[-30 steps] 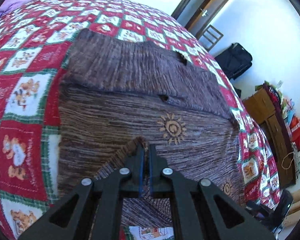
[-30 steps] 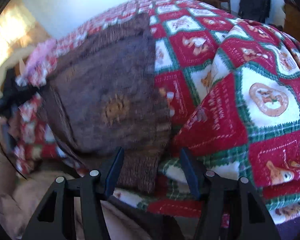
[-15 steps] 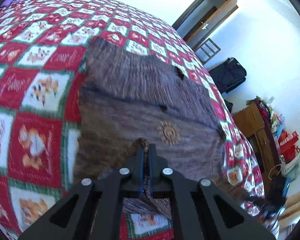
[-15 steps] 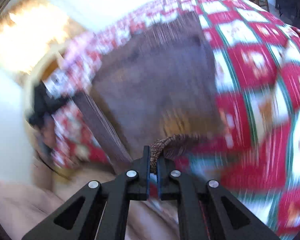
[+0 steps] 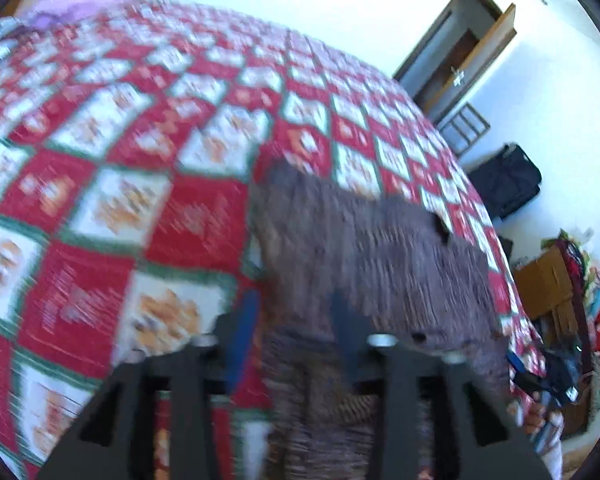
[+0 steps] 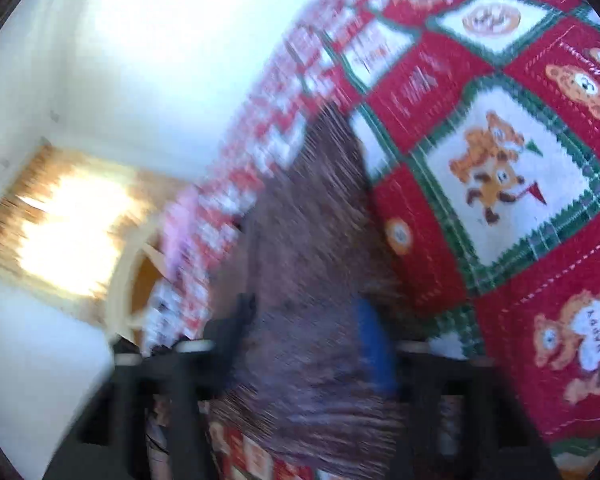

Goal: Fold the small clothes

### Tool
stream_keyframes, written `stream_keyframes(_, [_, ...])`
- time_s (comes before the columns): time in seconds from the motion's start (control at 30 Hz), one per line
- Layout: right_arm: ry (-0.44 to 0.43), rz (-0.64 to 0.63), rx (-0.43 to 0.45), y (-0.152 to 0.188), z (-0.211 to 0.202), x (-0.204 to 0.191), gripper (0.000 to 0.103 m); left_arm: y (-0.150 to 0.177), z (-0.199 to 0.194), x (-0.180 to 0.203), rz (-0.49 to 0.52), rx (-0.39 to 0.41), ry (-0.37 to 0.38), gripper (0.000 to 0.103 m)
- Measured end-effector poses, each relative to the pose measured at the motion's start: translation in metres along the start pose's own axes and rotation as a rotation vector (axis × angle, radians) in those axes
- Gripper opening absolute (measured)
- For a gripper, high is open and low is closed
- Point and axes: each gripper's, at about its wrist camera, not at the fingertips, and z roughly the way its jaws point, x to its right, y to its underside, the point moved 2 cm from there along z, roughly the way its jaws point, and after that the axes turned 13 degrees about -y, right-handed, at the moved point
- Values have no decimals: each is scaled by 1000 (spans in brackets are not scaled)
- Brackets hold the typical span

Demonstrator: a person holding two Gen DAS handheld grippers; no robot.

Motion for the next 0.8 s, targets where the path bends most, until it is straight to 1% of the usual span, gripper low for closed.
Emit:
stream_keyframes(0.03, [-6,-9,20,-2,-5,-2,79,-1,-5,-3,18,36,-23,67])
stream_keyframes(0.07, [0,-28,31,1,-12,-8,79,2,-10,-3,60,73,-52,73])
stream_keyframes(0.13, [45,-68,38,11,-25,-17,79,14,-17,2,176,127,-78,77])
stream_keyframes(0.17, [66,-83,30,15,-22,-21,79,23,-18,7,235,143,-75,78])
stream_keyframes(0.2, [80,-95,19,19,-23,-23,79,29,-18,10,277,151,-62,79])
stream_keyframes(0.23, [100,-117,4,27,-24,-26,79,39,-18,15,340,163,-42,79])
stream_keyframes(0.27, [125,-143,-5,32,-24,-29,79,54,-18,23,429,184,-42,79])
stream_keyframes(0.3, [155,-170,-12,38,-24,-30,79,62,-17,28,482,195,-56,79])
stream_keyframes(0.37, [217,-226,-34,49,-26,-35,79,82,-11,42,641,211,-96,79])
stream_keyframes(0.4, [234,-246,-44,56,-24,-36,79,90,-9,47,711,211,-107,79])
stream_keyframes(0.47, [234,-256,-69,66,-20,-38,79,105,-3,56,847,190,-114,79])
stream_keyframes(0.53, [230,-254,-81,67,-17,-38,79,111,-4,63,921,199,-115,79])
stream_keyframes(0.57, [233,-255,-83,67,-16,-39,79,112,-2,68,958,218,-123,79])
stream_keyframes(0.63, [237,-261,-85,63,-11,-40,79,109,7,77,996,230,-146,79])
stream_keyframes(0.7, [237,-266,-76,60,-10,-44,79,99,20,84,1002,213,-148,84])
stream_keyframes(0.73, [236,-270,-65,59,-11,-48,79,90,23,85,976,208,-134,84])
stream_keyframes(0.8, [228,-275,-48,59,-15,-54,79,66,27,83,871,180,-94,84])
